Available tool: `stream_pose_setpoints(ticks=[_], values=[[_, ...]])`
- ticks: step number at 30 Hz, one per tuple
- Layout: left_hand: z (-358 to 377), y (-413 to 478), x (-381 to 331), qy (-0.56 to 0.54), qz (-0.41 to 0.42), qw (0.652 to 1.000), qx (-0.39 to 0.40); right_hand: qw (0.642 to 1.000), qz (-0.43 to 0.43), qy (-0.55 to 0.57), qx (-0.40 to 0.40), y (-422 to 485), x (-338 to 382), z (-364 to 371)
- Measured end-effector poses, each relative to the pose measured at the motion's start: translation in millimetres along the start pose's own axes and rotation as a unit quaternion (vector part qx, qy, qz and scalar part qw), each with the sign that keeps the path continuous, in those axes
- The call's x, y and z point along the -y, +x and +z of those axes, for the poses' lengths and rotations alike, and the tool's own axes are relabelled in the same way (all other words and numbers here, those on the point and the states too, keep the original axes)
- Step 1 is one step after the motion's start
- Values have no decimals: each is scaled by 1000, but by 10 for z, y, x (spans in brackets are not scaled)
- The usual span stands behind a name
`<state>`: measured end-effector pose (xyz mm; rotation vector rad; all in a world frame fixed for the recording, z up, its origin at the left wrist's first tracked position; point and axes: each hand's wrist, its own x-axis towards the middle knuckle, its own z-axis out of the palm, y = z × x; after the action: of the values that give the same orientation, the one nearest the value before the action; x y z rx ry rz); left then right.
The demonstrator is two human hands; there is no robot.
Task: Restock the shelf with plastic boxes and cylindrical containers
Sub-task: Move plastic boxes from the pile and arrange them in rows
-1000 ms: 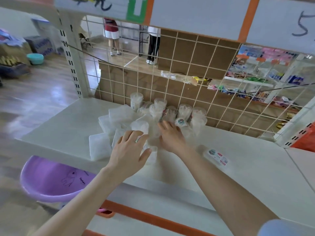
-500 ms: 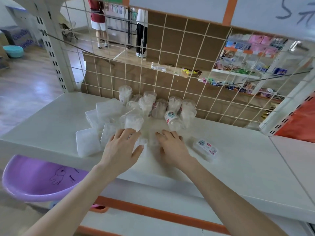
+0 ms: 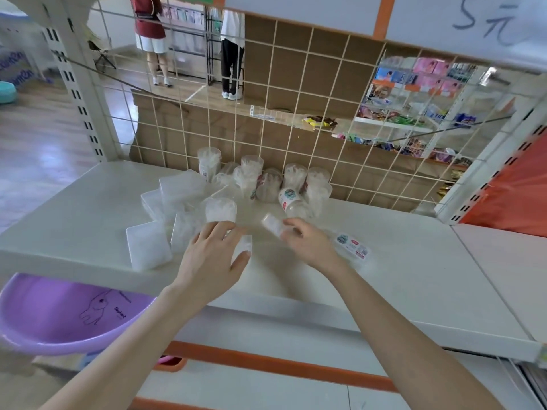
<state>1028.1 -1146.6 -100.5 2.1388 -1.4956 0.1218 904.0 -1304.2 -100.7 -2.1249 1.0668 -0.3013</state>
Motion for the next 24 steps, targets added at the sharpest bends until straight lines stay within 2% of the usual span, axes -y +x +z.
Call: stream_pose_setpoints(ticks=[1, 3, 5, 9, 16, 20, 24], values=[[-16, 14, -19, -4, 5, 1000, -4, 992, 48, 120, -9, -9, 55, -37], [-33, 32, -36, -16, 18, 1000, -14, 936, 139, 322, 15, -40, 156, -113], [-55, 62, -63, -29, 30, 999, -23, 886, 170, 425, 67, -82, 201, -174], [-77, 135, -118, -51, 50, 997, -17, 870, 149, 443, 154, -169, 220, -210], [-35, 223, -187, -129, -3, 992, 7, 866, 138, 454, 159, -250, 164, -214], [-5, 239, -251, -173, -62, 983, 28, 823, 126, 536, 139, -327, 142, -149], [70, 254, -372, -185, -81, 977, 64, 786, 73, 603, 119, -437, 102, -80]])
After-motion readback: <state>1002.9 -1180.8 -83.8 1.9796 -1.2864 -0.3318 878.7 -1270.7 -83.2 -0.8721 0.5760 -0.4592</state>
